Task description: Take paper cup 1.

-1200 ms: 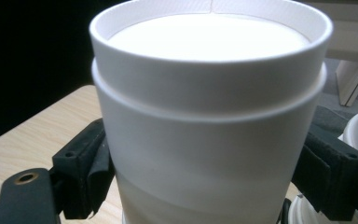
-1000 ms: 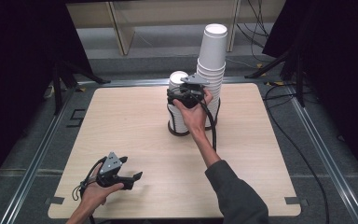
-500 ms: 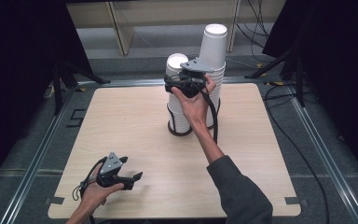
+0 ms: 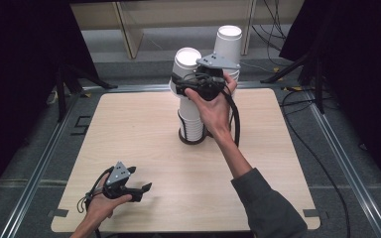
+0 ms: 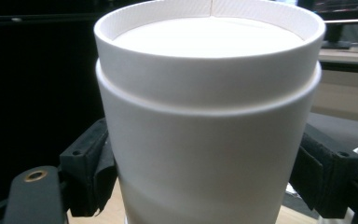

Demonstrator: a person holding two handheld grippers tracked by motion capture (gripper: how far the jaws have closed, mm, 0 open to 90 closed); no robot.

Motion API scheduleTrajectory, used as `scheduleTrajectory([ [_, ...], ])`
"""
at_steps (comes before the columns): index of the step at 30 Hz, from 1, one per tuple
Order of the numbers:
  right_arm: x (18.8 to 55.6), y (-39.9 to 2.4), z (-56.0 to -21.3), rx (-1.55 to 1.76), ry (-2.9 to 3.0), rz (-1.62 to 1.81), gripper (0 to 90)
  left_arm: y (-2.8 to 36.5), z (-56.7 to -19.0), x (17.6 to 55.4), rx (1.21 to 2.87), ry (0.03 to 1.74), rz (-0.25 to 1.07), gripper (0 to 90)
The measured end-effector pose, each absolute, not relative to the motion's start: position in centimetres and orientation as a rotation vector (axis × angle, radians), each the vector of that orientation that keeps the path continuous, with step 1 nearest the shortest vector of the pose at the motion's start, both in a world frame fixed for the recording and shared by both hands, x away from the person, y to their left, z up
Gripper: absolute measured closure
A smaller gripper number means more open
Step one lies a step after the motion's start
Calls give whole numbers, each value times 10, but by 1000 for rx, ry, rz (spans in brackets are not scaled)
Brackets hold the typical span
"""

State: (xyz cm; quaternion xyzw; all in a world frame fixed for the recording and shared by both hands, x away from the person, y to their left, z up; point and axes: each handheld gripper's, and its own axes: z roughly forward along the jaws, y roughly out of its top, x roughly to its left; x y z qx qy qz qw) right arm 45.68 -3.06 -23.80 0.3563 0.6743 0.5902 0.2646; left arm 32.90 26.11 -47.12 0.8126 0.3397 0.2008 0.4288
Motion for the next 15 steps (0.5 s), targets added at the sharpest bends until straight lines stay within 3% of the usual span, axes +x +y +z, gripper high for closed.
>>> scheduleTrajectory([
  [15,417,-35,-293,866,2034,1622,188,260,-469,328,1944,852,468,149],
])
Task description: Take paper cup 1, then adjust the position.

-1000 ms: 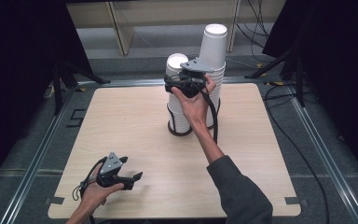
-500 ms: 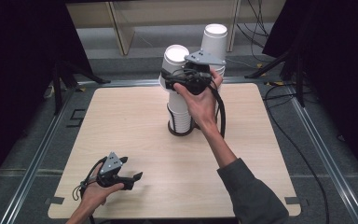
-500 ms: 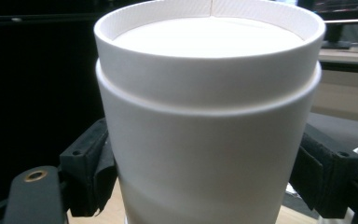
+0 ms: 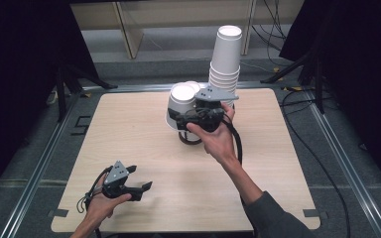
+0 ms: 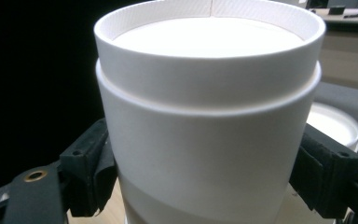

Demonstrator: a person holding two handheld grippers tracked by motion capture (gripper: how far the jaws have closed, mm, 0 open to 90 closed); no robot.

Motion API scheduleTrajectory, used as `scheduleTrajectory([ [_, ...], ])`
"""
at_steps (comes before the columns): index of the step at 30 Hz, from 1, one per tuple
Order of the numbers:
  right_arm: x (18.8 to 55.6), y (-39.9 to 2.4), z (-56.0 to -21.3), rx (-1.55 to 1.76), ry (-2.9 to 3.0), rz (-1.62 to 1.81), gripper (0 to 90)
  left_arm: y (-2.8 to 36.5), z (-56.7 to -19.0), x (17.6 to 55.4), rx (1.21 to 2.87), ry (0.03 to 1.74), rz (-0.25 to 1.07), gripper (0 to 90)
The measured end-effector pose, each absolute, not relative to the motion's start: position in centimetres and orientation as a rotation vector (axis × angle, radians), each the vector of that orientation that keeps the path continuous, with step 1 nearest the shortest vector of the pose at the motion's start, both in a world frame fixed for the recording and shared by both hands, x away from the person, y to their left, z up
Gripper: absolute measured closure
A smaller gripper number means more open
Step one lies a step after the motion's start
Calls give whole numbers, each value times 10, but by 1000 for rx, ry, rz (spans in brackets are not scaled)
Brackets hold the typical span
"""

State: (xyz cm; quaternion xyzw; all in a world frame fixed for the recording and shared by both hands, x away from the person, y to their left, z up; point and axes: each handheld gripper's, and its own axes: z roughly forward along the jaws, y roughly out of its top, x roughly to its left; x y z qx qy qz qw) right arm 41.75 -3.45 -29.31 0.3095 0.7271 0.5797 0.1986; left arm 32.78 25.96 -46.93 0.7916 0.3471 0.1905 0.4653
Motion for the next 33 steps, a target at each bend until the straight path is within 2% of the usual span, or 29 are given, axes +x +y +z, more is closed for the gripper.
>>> scheduleTrajectory([
  [13,406,-51,-354,944,2119,1676,188,261,-465,326,1882,814,477,148],
  [33,393,-22,-384,894,2252,1740,188,255,-456,319,1799,690,454,147],
])
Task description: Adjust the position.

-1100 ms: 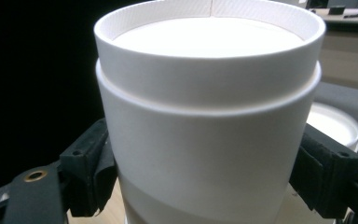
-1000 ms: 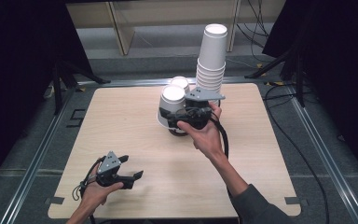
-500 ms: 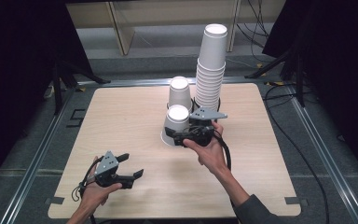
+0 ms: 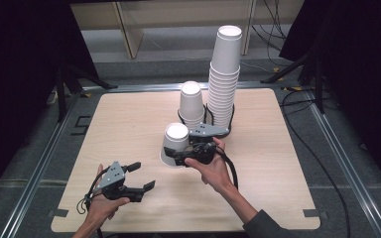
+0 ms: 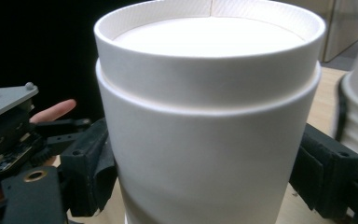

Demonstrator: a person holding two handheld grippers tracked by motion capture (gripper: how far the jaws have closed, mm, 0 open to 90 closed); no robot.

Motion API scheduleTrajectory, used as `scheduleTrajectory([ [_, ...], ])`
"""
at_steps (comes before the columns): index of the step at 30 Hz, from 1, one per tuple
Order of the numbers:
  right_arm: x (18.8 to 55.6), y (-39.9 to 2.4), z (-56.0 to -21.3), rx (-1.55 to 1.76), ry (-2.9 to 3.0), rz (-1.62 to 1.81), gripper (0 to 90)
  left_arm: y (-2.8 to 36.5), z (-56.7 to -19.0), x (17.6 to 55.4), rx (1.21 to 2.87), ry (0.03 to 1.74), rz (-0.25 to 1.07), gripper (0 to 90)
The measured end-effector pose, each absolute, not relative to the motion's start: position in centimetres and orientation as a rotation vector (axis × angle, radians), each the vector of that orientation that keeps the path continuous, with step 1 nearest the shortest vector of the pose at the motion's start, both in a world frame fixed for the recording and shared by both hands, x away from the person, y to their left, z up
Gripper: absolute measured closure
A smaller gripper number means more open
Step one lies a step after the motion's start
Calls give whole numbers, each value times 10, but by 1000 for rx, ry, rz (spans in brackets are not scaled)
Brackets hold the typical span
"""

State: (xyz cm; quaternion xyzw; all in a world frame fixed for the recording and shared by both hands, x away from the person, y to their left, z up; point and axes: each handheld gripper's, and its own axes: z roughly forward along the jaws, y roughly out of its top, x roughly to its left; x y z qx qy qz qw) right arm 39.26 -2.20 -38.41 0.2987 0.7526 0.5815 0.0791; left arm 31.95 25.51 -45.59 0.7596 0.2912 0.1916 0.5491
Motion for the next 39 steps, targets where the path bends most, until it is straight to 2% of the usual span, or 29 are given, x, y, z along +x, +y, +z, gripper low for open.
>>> scheduleTrajectory([
  [25,378,19,-404,835,2381,1794,189,246,-452,318,1744,633,447,145],
  [39,370,28,-404,831,2392,1832,192,238,-453,319,1737,641,440,30],
])
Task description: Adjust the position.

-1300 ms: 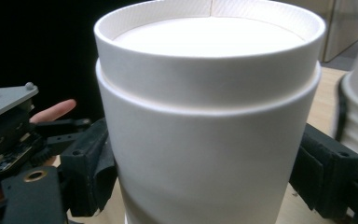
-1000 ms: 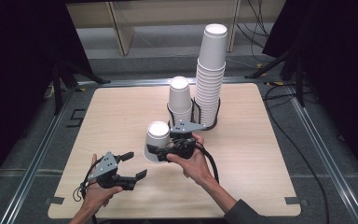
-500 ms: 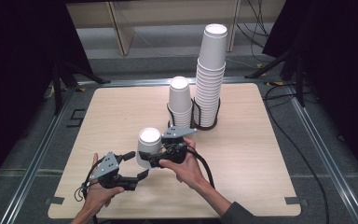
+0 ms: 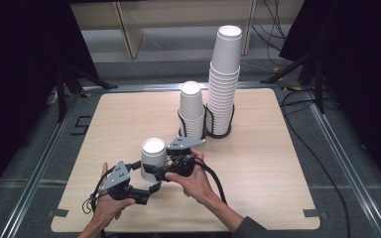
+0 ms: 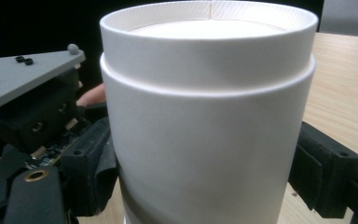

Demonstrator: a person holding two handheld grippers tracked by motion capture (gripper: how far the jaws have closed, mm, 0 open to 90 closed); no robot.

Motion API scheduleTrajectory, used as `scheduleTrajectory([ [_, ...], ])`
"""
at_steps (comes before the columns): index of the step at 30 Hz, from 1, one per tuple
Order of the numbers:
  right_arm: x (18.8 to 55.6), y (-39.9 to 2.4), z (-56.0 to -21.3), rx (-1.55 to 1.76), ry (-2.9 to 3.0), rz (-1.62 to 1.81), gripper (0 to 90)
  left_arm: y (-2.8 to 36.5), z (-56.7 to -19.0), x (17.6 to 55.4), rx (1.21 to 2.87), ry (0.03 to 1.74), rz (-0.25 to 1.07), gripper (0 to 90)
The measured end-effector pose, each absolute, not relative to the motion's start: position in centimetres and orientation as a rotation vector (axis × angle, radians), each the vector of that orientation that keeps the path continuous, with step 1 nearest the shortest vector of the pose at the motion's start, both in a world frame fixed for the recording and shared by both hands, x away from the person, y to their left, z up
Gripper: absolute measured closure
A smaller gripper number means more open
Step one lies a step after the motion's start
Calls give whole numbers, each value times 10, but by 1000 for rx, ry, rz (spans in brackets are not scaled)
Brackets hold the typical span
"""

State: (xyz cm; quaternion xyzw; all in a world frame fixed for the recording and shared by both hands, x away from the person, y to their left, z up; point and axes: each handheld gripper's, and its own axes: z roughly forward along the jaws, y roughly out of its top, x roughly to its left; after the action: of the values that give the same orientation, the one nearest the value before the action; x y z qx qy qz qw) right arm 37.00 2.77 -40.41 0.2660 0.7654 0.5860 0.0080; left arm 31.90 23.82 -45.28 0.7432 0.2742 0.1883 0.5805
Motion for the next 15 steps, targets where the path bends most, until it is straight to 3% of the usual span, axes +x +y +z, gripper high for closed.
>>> scheduleTrajectory([
  [15,363,35,-406,794,2394,1887,191,238,-453,321,1713,661,404,11],
])
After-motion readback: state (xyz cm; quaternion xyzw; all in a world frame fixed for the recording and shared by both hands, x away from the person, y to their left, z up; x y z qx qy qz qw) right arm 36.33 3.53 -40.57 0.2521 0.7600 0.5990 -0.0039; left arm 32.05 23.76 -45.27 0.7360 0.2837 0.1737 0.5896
